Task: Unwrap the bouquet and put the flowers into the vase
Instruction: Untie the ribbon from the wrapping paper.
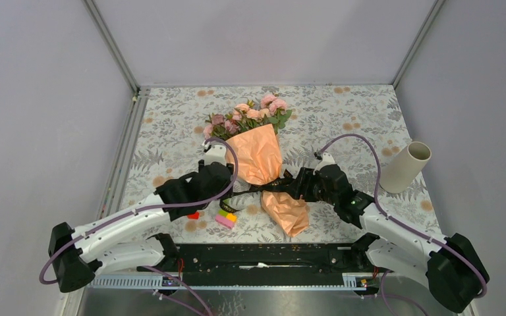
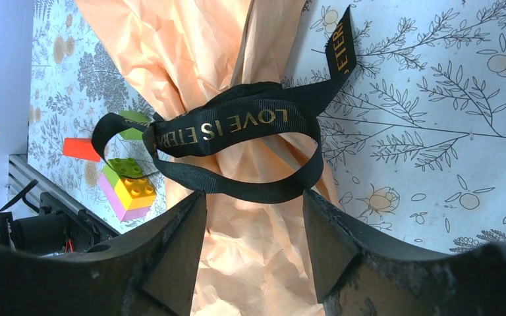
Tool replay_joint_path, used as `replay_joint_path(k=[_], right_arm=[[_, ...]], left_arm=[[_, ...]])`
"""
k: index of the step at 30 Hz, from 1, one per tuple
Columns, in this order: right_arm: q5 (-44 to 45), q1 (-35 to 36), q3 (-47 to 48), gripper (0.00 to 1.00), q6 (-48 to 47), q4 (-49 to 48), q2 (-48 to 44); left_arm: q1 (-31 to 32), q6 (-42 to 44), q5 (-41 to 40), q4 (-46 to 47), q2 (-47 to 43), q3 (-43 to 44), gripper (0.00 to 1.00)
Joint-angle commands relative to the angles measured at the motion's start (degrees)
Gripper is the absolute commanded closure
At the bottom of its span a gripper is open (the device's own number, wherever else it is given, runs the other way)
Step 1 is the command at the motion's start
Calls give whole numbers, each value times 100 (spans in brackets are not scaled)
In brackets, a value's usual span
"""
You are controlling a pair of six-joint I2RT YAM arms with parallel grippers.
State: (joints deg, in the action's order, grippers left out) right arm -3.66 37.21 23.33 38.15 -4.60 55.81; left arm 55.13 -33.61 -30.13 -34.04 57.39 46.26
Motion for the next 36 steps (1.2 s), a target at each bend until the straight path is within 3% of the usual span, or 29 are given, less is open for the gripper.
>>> replay_joint_path(k=[1, 6, 12, 21, 27, 36], right_arm=[[178, -31, -23, 38, -118, 32, -228], [282, -31, 3, 38, -173, 290, -475], [340, -34, -64, 38, -186, 426, -726], [322, -31, -134, 38, -168, 426, -742], [333, -30, -151, 38, -186, 425, -795], [336, -31, -150, 38, -191, 425, -782]], left_arm=[[4, 120, 189, -146, -247, 28, 40], [-248, -116, 1073, 263, -177, -542, 32], [-965, -924, 1874, 886, -301, -1218, 35], [-1223, -1596, 2025, 1343, -296, -1659, 44], [-1276, -1631, 1939, 1174, -125, -1644, 48], [-1277, -1633, 1829, 1023, -44, -1653, 60]])
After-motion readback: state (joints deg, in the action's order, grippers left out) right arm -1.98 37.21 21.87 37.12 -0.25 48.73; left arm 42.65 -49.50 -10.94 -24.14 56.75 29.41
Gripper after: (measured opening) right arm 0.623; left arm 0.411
